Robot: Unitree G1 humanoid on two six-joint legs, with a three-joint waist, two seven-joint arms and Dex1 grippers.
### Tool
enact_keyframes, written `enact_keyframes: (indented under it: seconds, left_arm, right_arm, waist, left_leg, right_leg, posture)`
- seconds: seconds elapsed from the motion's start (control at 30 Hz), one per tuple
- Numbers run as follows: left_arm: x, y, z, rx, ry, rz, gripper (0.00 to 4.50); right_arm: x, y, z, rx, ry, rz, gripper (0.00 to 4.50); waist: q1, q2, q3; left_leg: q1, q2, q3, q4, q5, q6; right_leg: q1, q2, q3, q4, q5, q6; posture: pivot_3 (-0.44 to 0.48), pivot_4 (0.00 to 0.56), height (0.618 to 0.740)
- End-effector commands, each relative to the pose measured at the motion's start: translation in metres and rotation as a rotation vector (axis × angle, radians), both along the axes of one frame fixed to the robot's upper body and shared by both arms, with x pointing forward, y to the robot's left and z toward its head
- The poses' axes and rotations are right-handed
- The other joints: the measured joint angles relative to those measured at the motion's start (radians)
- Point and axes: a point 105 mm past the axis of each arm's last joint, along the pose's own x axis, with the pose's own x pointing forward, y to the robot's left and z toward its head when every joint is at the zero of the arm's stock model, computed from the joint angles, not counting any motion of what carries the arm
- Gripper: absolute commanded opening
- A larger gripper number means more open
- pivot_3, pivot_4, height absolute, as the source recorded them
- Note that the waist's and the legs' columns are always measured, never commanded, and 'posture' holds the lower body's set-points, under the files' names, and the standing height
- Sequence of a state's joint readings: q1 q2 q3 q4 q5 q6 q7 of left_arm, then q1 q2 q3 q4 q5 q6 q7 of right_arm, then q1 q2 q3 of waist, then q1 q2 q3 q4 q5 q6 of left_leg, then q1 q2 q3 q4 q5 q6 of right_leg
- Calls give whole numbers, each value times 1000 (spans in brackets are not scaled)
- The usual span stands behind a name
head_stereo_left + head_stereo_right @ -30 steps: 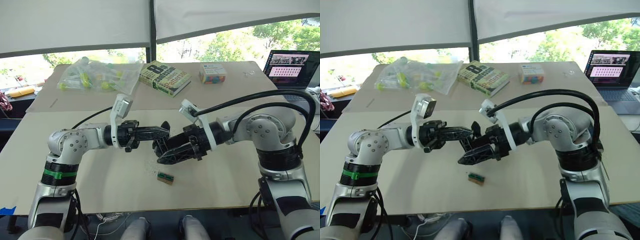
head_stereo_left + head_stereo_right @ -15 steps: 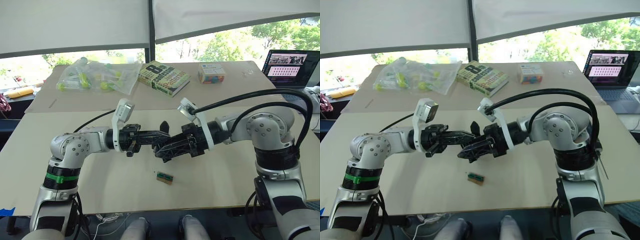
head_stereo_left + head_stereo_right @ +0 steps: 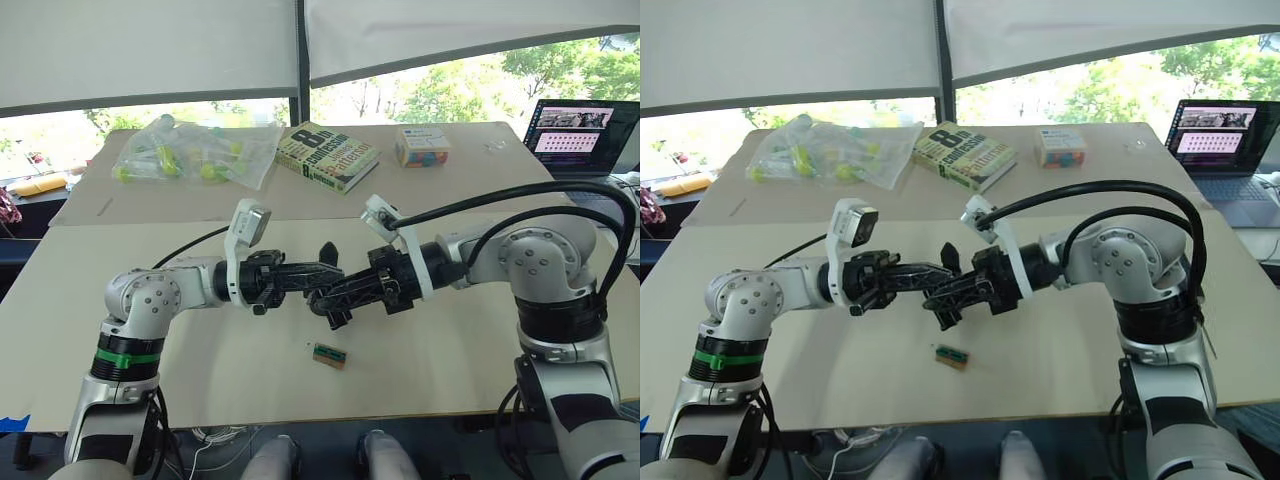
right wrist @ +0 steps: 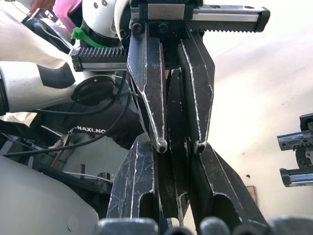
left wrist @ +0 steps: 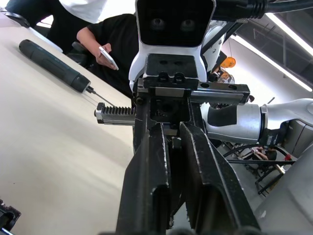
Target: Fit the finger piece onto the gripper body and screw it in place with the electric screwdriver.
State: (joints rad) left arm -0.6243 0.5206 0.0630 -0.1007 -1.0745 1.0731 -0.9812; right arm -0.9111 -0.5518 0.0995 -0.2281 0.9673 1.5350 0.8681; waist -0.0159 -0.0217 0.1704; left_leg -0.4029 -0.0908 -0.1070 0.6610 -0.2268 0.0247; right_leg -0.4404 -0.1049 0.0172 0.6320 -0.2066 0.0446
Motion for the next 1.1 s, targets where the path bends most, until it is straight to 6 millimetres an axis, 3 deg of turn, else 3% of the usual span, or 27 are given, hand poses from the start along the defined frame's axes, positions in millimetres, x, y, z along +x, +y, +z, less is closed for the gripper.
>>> enact_keyframes:
  seconds: [0.03, 0.07, 0.2, 0.37, 0.43, 0.53, 0.7, 0.87, 1.0, 1.1]
  left_arm:
    - [7, 16, 21, -30, -148, 104, 2199]
    - [8, 18, 21, -30, -168, 124, 2808]
    - [8, 43, 14, 56, -299, 210, 4453]
    - [2, 90, -32, 381, -503, 245, 4500]
    - [6, 100, -47, 428, -537, 276, 4500]
    - [9, 106, -71, 480, -558, 298, 4500]
    - [13, 97, -102, 498, -551, 280, 4500]
    - [24, 97, -119, 498, -532, 292, 4500]
    - [32, 90, -125, 472, -519, 293, 4500]
    - [35, 71, -125, 444, -535, 240, 4500]
  right_arm:
    - [-4, -4, 10, 63, -43, 32, 404]
    - [-3, -5, 11, 69, -46, 33, 404]
    - [-1, -14, 11, 120, -88, 14, 404]
    - [12, -34, 7, 187, -236, -46, 404]
    - [22, -46, 1, 172, -242, -108, 404]
    - [34, -60, -7, 175, -383, -177, 404]
    - [43, -68, -7, 279, -535, -214, 404]
    - [27, -49, -1, 402, -729, -124, 404]
    - [15, -41, -6, 429, -813, -68, 404]
    - [10, -43, -6, 441, -829, -61, 404]
  waist:
    - [-1, 0, 0]
    - [-1, 0, 0]
    - [-2, 0, 0]
    - [2, 0, 0]
    - [4, 1, 0]
    - [18, 0, 0]
    - [19, 0, -1]
    - [13, -1, -1]
    - [7, -1, -1]
    - [9, -1, -1]
  left_leg:
    - [0, 0, 0, 0, 0, 0]
    - [0, 0, 0, 0, 0, 0]
    - [0, 0, 0, 0, 0, 0]
    - [0, 0, 1, 0, 0, 0]
    - [1, 0, 1, 0, 0, 0]
    - [2, 0, 1, 0, 0, 0]
    - [0, 0, 2, 0, 0, 1]
    - [1, 1, 2, 0, 0, 0]
    - [2, 1, 2, 0, 0, 0]
    - [2, 0, 2, 0, 0, 0]
  right_leg:
    - [0, 0, 0, 0, 0, 0]
    - [0, 0, 0, 0, 0, 0]
    - [0, 0, 0, 0, 0, 0]
    - [0, 0, 0, -1, 0, 0]
    - [1, -1, 0, -2, 1, -1]
    - [2, -1, -1, -3, 1, -1]
    - [0, -2, -1, -3, 2, 0]
    - [0, 0, -1, -1, 2, 0]
    - [1, -1, -1, 0, 2, 0]
    - [2, -1, -2, -1, 2, 0]
  posture:
    - [0, 150, 740]
    - [0, 150, 740]
    - [0, 150, 740]
    - [0, 150, 740]
    - [0, 150, 740]
    - [0, 150, 740]
    - [0, 150, 740]
    - [0, 150, 740]
    - [0, 150, 740]
    - [0, 150, 740]
